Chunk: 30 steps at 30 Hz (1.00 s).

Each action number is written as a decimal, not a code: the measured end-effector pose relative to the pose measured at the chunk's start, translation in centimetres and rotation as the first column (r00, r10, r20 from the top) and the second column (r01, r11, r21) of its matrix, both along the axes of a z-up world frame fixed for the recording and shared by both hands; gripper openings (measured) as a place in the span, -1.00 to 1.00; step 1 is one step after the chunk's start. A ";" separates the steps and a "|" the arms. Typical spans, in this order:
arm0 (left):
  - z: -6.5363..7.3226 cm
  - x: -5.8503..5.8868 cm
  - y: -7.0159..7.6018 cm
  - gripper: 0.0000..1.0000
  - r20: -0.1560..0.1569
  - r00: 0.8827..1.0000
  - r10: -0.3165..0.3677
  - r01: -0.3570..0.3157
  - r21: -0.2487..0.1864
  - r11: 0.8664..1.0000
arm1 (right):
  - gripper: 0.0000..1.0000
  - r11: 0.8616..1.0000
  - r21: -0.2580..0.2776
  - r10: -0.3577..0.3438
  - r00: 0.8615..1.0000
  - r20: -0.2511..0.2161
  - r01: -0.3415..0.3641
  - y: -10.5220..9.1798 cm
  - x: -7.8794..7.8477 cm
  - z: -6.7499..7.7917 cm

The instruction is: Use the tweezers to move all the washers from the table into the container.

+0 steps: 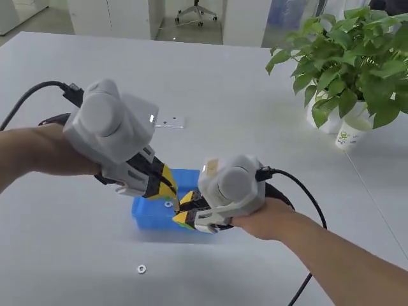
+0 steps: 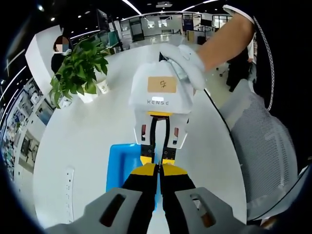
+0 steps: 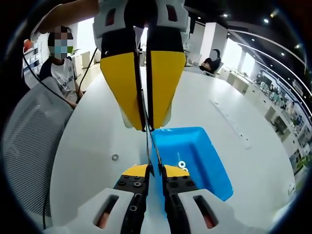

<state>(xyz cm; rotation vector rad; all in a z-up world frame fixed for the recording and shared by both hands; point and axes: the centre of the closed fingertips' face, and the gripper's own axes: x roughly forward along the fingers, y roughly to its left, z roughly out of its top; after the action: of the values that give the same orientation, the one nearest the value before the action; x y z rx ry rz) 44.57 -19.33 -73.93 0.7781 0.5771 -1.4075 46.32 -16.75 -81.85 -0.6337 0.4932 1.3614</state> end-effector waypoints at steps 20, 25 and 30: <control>-1.5 -2.9 2.0 -0.90 -0.023 1.000 0.017 -0.017 0.024 1.000 | -0.75 0.999 0.017 0.029 0.999 -0.030 -0.029 1.9 -3.4 -1.4; -2.2 -3.6 2.6 -0.90 -0.035 0.999 0.022 -0.020 0.039 0.999 | -0.75 0.999 0.015 0.040 0.998 -0.042 -0.040 2.3 -4.3 -2.1; -2.7 -4.3 3.1 -0.90 -0.042 0.999 0.021 -0.019 0.050 0.999 | -0.75 0.999 0.016 0.046 0.998 -0.053 -0.046 2.8 -5.0 -2.7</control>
<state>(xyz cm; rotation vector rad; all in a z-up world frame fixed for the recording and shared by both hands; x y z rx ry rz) 40.26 -16.26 -76.68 0.7812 0.6540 -1.3983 41.37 -13.91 -84.55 -0.6013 0.5136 1.4271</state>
